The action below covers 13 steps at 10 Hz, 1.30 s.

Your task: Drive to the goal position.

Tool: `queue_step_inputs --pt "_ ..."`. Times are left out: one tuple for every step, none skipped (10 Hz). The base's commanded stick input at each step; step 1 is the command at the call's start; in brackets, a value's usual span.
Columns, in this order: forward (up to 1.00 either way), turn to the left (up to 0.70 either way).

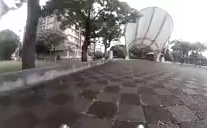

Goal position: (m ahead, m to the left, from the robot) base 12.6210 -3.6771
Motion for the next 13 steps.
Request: queue_step_inputs --pt "0.85 0.01" --pt "0.85 0.01" --pt "0.85 0.01" --pt "0.85 0.01" --pt "0.85 0.01" --pt "0.85 0.01" --pt "0.85 0.01" --pt "0.85 0.01" --pt "0.85 0.01" --pt "0.85 0.01" --pt "0.85 0.01" --pt "0.85 -0.13" --pt "0.85 -0.33"
